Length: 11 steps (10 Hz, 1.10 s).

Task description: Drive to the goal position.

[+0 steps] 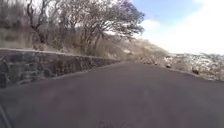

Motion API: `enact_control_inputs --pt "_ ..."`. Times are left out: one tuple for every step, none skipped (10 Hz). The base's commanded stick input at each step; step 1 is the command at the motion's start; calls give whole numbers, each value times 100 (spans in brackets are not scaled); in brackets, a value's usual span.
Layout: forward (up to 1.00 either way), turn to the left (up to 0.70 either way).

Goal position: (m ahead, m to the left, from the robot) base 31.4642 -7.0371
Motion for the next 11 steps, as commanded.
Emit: enact_control_inputs --pt "70 0" --pt "70 0" --pt "70 0" --pt "70 0" --pt "70 0" --pt "70 0" --pt "70 0" --pt "70 0" --pt "70 0" --pt "70 0" --pt "70 0"
